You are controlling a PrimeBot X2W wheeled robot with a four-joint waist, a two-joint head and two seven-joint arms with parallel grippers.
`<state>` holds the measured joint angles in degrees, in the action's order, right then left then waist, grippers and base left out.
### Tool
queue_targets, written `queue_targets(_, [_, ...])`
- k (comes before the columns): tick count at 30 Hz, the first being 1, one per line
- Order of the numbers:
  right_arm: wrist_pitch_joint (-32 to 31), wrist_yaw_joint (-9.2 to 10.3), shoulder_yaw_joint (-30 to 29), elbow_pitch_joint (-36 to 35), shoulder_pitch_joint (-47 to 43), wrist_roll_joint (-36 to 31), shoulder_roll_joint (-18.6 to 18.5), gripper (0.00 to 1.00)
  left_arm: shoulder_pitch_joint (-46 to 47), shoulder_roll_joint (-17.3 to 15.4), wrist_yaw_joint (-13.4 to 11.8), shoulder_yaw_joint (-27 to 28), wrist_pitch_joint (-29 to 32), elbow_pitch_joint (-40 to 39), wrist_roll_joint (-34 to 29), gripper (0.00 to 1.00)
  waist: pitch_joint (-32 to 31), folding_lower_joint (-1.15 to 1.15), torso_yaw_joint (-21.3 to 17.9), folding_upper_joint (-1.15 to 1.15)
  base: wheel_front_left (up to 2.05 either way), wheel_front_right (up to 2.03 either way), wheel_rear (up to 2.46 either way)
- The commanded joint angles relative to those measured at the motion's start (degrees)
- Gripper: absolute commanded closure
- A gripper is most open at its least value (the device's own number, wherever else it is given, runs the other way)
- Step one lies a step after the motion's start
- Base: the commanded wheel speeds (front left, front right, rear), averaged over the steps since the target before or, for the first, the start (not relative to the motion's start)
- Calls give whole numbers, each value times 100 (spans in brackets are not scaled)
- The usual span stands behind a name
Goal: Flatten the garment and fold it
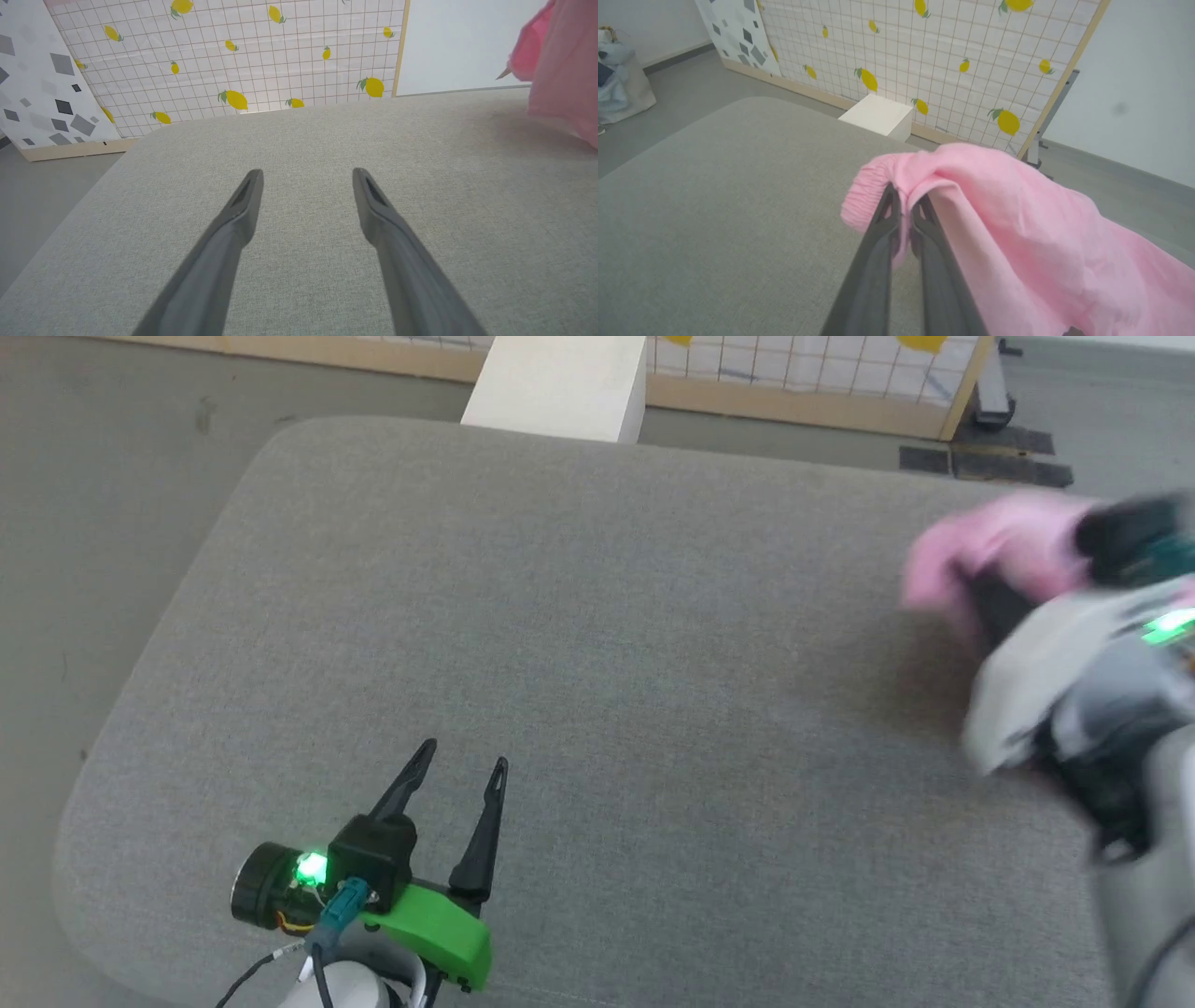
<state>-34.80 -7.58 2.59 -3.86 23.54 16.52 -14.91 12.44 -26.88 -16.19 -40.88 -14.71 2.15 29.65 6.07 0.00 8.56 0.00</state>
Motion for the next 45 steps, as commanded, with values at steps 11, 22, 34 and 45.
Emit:
queue_targets(11, [310,9,2235,1271,-345,-280,432,100,239,254,83,-53,-21,75,-104,0,651,0,383,0,0,0,0])
queue_targets(22, [498,9,3236,1507,-178,252,334,0,348,396,173,51,-27,280,-107,0,570,0,317,0,0,0,0])
queue_targets(34, [965,9,2178,751,-221,657,-381,0,309,274,168,331,0,158,77,0,-93,0,-215,0,0,0,0])
queue_targets(45, [2715,9,-66,208,-1374,-425,-159,0,289,191,59,476,166,-173,266,0,-197,0,-611,0,0,0,0])
